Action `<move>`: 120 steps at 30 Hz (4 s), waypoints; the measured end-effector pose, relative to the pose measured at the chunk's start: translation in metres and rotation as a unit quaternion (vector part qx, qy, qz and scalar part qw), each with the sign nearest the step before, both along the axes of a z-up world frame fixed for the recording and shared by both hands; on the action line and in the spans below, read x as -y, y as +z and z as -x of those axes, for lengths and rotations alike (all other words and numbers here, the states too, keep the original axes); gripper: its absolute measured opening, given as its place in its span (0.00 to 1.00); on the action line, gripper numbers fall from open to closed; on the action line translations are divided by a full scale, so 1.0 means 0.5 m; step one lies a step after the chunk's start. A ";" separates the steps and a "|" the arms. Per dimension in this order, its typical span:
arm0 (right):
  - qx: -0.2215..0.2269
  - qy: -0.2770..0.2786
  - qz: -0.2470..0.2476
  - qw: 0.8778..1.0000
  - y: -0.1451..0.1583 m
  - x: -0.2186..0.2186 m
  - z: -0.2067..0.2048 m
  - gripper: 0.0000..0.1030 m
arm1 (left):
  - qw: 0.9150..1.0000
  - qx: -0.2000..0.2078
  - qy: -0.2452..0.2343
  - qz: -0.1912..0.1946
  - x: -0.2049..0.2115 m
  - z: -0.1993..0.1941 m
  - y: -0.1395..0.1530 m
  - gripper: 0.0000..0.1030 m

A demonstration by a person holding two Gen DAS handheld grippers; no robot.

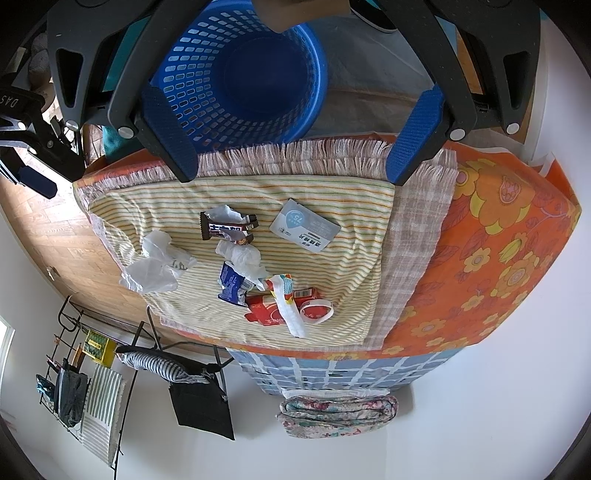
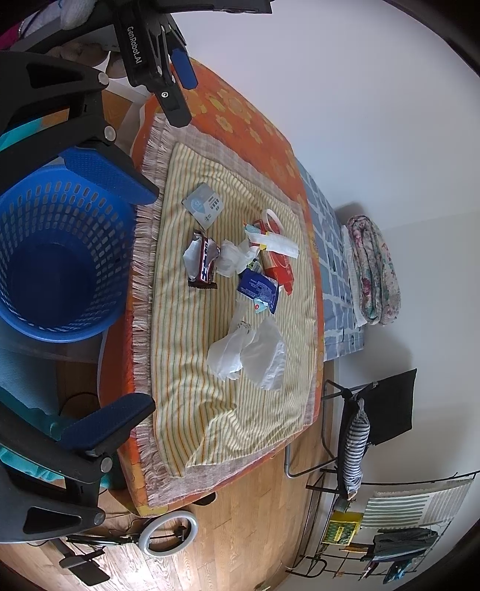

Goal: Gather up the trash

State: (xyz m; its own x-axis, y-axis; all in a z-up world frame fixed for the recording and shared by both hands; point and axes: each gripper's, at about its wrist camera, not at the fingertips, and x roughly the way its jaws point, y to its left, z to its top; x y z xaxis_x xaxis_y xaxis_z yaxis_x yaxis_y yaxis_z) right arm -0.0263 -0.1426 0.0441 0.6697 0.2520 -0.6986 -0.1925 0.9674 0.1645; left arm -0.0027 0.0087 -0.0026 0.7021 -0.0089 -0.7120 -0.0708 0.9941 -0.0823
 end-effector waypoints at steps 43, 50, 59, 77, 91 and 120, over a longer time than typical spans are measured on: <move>-0.001 -0.005 0.024 1.000 -0.059 0.077 -0.200 1.00 | 0.988 -0.105 -0.040 0.104 0.008 -0.260 -0.038 0.86; -0.024 -0.016 0.018 0.999 -0.100 0.078 -0.270 1.00 | 0.979 -0.154 -0.031 0.133 0.018 -0.346 -0.090 0.78; -0.033 -0.013 0.039 0.999 -0.136 0.051 -0.330 1.00 | 0.968 -0.189 -0.004 0.163 0.015 -0.434 -0.148 0.69; -0.062 -0.008 0.034 0.997 -0.183 0.061 -0.395 0.94 | 0.968 -0.199 -0.014 0.153 0.046 -0.465 -0.183 0.30; -0.061 0.016 0.000 0.998 -0.151 0.051 -0.387 0.40 | 0.974 -0.161 -0.020 0.159 0.021 -0.438 -0.119 0.30; -0.017 0.064 -0.064 0.996 -0.029 0.045 -0.162 0.36 | 0.986 -0.113 -0.075 0.098 -0.032 -0.156 -0.047 0.29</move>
